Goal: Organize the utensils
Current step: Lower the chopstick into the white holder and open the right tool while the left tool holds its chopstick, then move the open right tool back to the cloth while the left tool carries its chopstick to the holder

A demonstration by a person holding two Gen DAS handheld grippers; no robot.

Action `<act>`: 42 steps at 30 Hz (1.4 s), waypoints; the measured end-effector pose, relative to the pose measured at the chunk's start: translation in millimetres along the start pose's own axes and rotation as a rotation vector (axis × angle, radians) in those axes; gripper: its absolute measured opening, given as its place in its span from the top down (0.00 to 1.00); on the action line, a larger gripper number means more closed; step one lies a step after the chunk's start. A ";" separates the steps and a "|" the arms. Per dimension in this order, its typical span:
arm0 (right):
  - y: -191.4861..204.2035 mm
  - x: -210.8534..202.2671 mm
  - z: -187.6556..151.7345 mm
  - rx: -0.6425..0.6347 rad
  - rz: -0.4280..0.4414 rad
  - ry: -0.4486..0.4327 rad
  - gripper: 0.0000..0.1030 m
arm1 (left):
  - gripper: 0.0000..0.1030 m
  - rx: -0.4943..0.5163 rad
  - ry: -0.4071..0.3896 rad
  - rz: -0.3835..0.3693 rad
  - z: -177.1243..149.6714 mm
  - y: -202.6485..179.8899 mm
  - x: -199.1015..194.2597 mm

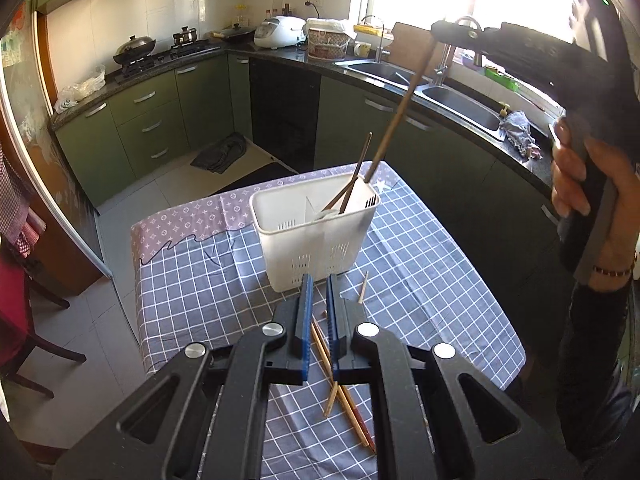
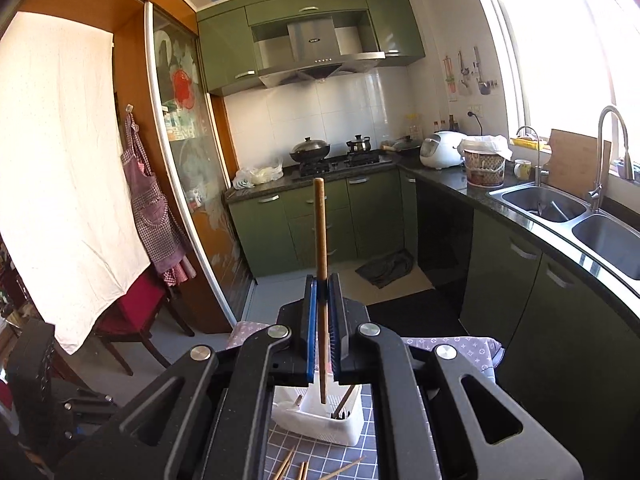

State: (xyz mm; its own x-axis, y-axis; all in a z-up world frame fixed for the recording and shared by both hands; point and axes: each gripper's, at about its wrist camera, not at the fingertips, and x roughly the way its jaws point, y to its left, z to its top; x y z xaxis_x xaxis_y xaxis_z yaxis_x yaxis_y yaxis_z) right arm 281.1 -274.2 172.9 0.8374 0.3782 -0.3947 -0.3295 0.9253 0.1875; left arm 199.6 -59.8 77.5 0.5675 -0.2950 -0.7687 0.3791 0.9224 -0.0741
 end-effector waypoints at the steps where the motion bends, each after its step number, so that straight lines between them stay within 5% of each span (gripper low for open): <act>1: 0.1 13.1 -1.1 -0.004 -0.006 0.025 0.94 | 0.93 0.002 0.009 -0.005 -3.8 2.0 3.1; 10: -6.1 82.7 -35.5 -0.002 0.000 0.190 0.91 | 0.93 0.088 0.082 -0.061 -25.1 -5.2 39.9; 18: -4.2 20.4 -54.0 -0.027 0.059 0.145 0.88 | 0.93 0.174 0.197 -0.119 -28.3 -31.6 107.3; 28: -43.5 -37.1 -154.2 0.060 0.067 0.251 0.86 | 0.93 0.290 0.372 -0.113 -34.8 -65.1 208.2; 42: -85.9 -39.4 -208.3 0.186 0.078 0.309 0.85 | 0.93 0.319 0.448 -0.074 -37.2 -76.7 244.6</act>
State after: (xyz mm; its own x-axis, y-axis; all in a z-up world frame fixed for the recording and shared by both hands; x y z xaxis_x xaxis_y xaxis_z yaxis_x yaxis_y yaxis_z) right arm 185.6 -363.0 -15.0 0.6324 0.4638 -0.6204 -0.2783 0.8835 0.3768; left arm 282.1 -193.5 -128.5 0.1908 -0.1567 -0.9690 0.6481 0.7615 0.0044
